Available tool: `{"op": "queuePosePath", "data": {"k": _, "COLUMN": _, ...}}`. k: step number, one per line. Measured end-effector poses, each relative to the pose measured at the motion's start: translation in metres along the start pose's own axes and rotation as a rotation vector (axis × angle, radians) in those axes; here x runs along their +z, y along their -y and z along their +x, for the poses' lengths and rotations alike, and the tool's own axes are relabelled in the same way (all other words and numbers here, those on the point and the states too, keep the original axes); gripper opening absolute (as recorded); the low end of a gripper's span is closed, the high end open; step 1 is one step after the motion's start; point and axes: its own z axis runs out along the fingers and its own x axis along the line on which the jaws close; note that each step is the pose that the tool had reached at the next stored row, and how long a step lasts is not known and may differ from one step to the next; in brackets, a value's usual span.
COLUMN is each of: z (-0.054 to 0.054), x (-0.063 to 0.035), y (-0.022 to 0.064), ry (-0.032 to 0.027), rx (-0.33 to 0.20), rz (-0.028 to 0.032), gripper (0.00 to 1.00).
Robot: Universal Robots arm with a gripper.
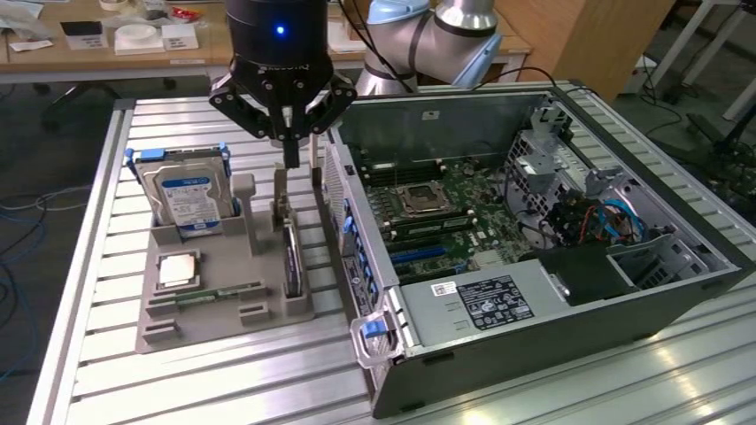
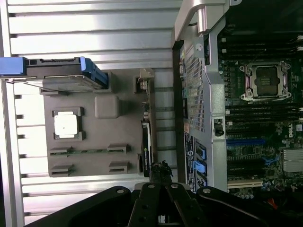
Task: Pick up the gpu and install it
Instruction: 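Reach for the gpu, then pick up the gpu and move the gpu toward the slot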
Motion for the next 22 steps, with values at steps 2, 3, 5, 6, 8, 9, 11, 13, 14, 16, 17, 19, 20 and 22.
{"op": "queuePosePath", "data": {"k": 2, "z": 0.0, "x": 0.0, "y": 0.0, "ry": 0.0, "rx": 0.0, "rz": 0.0001, "gripper": 0.11}}
{"op": "queuePosePath", "data": {"k": 3, "z": 0.0, "x": 0.0, "y": 0.0001, "ry": 0.0, "rx": 0.0, "rz": 0.0, "gripper": 0.11}}
{"op": "queuePosePath", "data": {"k": 5, "z": 0.0, "x": 0.0, "y": 0.0001, "ry": -0.0001, "rx": 0.0, "rz": 0.0, "gripper": 0.11}}
{"op": "queuePosePath", "data": {"k": 6, "z": 0.001, "x": -0.0001, "y": 0.0003, "ry": 0.0, "rx": 0.0, "rz": 0.0001, "gripper": 0.11}}
{"op": "queuePosePath", "data": {"k": 8, "z": 0.004, "x": 0.0001, "y": 0.0004, "ry": 0.0, "rx": 0.0, "rz": 0.0, "gripper": 0.11}}
{"op": "queuePosePath", "data": {"k": 9, "z": 0.005, "x": 0.0001, "y": 0.0005, "ry": -0.0001, "rx": 0.0, "rz": 0.0001, "gripper": 0.11}}
{"op": "queuePosePath", "data": {"k": 11, "z": 0.008, "x": 0.0004, "y": 0.0007, "ry": 0.0, "rx": 0.0, "rz": 0.0001, "gripper": 0.11}}
{"op": "queuePosePath", "data": {"k": 13, "z": 0.011, "x": 0.0006, "y": 0.0009, "ry": 0.0001, "rx": 0.0, "rz": 0.0, "gripper": 0.11}}
{"op": "queuePosePath", "data": {"k": 14, "z": 0.011, "x": 0.0006, "y": 0.0009, "ry": 0.0, "rx": 0.0, "rz": 0.0, "gripper": 0.11}}
{"op": "queuePosePath", "data": {"k": 16, "z": 0.011, "x": 0.0006, "y": 0.0009, "ry": 0.0, "rx": 0.0, "rz": 0.0, "gripper": 0.11}}
{"op": "queuePosePath", "data": {"k": 17, "z": 0.011, "x": 0.0006, "y": 0.0009, "ry": 0.0, "rx": 0.0, "rz": 0.0, "gripper": 0.11}}
{"op": "queuePosePath", "data": {"k": 19, "z": 0.011, "x": 0.0006, "y": 0.0009, "ry": -0.0001, "rx": 0.0, "rz": 0.0, "gripper": 0.11}}
{"op": "queuePosePath", "data": {"k": 20, "z": 0.011, "x": 0.0006, "y": 0.0009, "ry": -0.0001, "rx": 0.0, "rz": 0.0001, "gripper": 0.11}}
{"op": "queuePosePath", "data": {"k": 22, "z": 0.011, "x": 0.0006, "y": 0.0009, "ry": -0.0001, "rx": 0.0, "rz": 0.0, "gripper": 0.11}}
